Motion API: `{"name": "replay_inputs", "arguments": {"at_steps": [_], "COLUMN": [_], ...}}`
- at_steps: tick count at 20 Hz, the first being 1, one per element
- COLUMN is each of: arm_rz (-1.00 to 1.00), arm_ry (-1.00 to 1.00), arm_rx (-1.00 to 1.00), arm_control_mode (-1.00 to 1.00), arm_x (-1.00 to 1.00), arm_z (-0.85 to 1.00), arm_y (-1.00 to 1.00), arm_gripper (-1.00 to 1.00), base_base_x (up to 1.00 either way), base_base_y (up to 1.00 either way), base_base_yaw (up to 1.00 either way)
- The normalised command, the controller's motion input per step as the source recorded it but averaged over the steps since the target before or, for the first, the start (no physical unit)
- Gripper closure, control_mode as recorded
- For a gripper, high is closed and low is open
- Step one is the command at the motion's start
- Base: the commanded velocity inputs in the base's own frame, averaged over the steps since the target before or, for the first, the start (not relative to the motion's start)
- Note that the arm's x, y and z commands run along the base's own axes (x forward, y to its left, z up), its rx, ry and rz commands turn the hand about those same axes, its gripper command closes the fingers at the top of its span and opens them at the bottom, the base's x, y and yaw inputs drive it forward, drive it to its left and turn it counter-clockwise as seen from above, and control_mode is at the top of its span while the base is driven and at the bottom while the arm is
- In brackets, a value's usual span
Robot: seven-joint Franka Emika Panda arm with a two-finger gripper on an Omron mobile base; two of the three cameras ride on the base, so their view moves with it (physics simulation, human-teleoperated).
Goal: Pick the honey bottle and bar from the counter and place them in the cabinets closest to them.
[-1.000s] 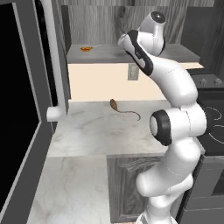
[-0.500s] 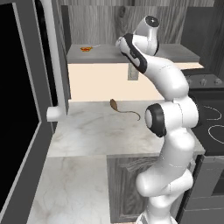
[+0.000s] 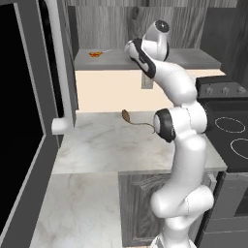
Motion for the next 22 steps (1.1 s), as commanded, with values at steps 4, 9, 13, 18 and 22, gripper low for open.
{"name": "replay_inputs", "arguments": {"at_steps": [4,9,13,18,22], "arm_rz": [0.00,0.00,0.04,0.08,0.10], "arm_ry": [0.00,0.03,0.01,0.00,-0.01], "arm_rx": [0.00,-0.03,-0.10,-0.10,-0.05], "arm_control_mode": [-1.00,-1.00,-1.00,-1.00,-1.00], "arm_x": [0.13,-0.38,-0.87,-1.00,-1.00], "arm_z": [0.01,0.00,0.00,-0.11,-0.39], "arm_y": [0.00,0.00,-0.01,-0.04,-0.21], "arm_gripper": [-1.00,-1.00,-1.00,-1.00,-1.00], "base_base_x": [0.00,0.00,0.00,0.00,0.00], "base_base_y": [0.00,0.00,0.00,0.00,0.00], "base_base_yaw": [0.00,0.00,0.00,0.00,0.00]}}
